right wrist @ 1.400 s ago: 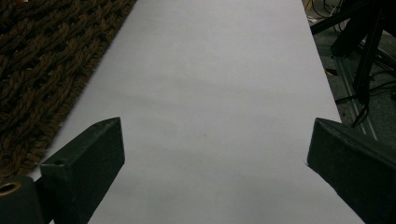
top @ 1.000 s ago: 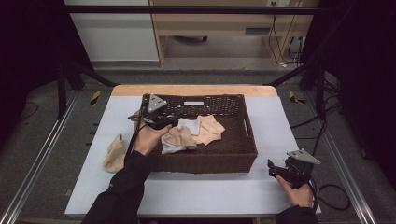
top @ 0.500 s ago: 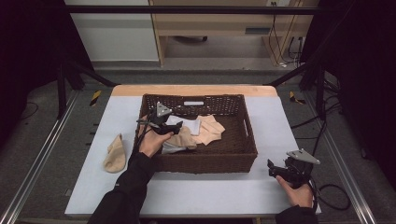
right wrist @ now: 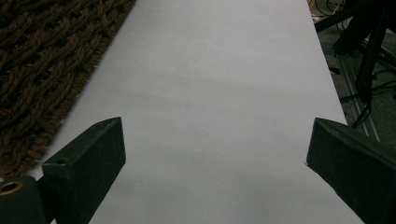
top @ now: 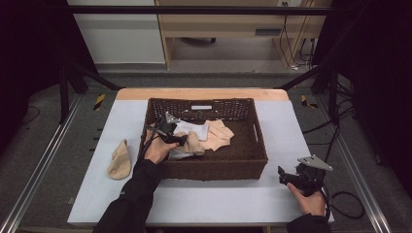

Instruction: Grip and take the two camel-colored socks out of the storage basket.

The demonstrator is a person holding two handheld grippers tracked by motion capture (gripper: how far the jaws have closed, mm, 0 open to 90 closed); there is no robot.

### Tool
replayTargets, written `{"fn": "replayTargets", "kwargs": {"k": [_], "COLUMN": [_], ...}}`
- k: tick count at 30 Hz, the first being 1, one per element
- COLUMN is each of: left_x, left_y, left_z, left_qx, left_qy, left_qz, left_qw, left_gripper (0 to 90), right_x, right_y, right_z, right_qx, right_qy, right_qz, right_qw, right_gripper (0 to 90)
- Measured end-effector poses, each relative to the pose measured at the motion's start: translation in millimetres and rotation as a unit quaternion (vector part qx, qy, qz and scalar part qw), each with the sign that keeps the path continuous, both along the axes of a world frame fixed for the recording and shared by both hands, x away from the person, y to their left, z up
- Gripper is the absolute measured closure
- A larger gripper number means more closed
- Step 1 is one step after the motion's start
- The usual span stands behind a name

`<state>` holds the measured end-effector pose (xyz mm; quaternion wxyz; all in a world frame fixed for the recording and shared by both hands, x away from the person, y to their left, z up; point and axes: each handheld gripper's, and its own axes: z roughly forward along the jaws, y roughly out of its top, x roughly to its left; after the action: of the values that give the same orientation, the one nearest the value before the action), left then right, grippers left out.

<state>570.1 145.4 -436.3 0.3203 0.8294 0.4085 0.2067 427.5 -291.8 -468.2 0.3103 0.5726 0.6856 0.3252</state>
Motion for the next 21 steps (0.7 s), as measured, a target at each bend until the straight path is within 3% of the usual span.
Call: {"fn": "replayTargets", "kwargs": {"k": [5, 9, 11, 16, 18, 21], "left_x": [-0.7, -2.3, -4.2, -8.1, -9.7, -12.2], "left_y": [-2.2, -4.2, -5.6, -5.0, -2.1, 2.5], "left_z": [-2.6, -2.0, 0.2, 6.3, 10.4, 16.1], "left_qx": [-0.004, 0.007, 0.018, 0.007, -0.007, -0.050], "left_qy": [0.022, 0.033, 0.029, 0.014, -0.002, -0.028], "left_qz": [-0.013, -0.018, -0.018, -0.019, -0.017, -0.005], "left_qw": [0.9997, 0.9993, 0.9992, 0.9997, 0.9998, 0.9984], "left_gripper": [44.5, 57.6, 66.3, 81.3, 83.1, 84.2], "right_x": [-0.1, -0.1, -0.3, -0.2, -0.2, -0.3], "right_y": [-0.1, 0.0, -0.1, -0.1, -0.1, -0.2], "right_z": [0.0, 0.0, 0.1, 0.0, 0.1, 0.1], "right_qx": [-0.001, 0.000, -0.001, -0.001, -0.001, -0.002], "right_qy": [0.001, 0.000, 0.000, 0.001, 0.001, 0.001], "right_qz": [0.000, 0.000, 0.000, 0.000, 0.000, 0.000], "right_qw": [1.0000, 1.0000, 1.0000, 1.0000, 1.0000, 1.0000], "right_gripper": [4.8, 4.9, 4.9, 4.9, 4.9, 4.9]}}
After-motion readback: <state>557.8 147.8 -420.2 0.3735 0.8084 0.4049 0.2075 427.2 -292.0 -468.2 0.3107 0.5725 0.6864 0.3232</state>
